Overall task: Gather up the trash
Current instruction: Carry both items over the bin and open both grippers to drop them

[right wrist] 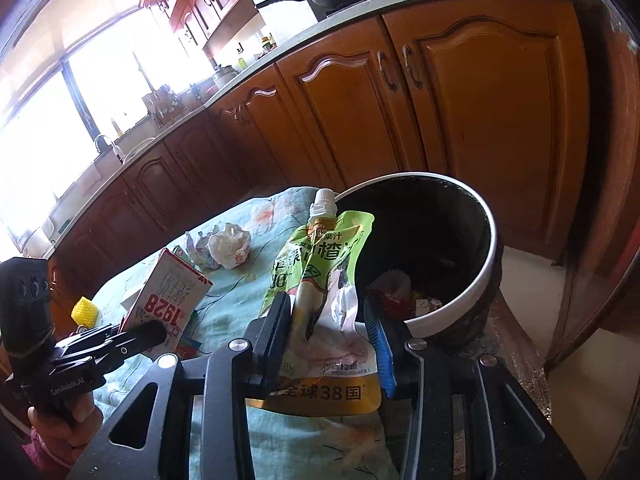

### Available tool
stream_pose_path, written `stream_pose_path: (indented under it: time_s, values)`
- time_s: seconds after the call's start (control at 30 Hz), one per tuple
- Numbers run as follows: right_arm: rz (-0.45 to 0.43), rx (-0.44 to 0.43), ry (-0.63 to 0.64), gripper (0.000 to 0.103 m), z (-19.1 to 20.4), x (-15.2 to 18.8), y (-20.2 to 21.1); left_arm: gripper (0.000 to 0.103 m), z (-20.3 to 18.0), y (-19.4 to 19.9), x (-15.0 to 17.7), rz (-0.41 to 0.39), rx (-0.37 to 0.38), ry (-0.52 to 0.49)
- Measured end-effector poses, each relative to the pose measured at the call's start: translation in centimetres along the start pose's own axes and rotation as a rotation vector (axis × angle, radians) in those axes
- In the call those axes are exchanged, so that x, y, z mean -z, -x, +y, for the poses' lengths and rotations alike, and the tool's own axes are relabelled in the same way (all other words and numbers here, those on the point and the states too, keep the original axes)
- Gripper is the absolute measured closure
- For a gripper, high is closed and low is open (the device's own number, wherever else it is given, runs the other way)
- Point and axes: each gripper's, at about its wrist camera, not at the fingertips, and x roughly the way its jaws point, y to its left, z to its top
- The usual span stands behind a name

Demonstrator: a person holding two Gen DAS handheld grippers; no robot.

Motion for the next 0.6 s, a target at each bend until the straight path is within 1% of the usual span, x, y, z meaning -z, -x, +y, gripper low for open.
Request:
stream_pose_path:
  time_s: [0.3,0.6]
  values:
    - [-0.009,0.055,-0.025,0.064,-2.4,-1.2,-0.6,0.073,-1.8,-4.4,-2.4,0.04,0.012,-0.02]
    - [0.002,0.092,-0.029,0.064,-4.6,-2.3,-1.3,0.073,-3.6,-8.3,-4.9,0.077,0.009,-0.032]
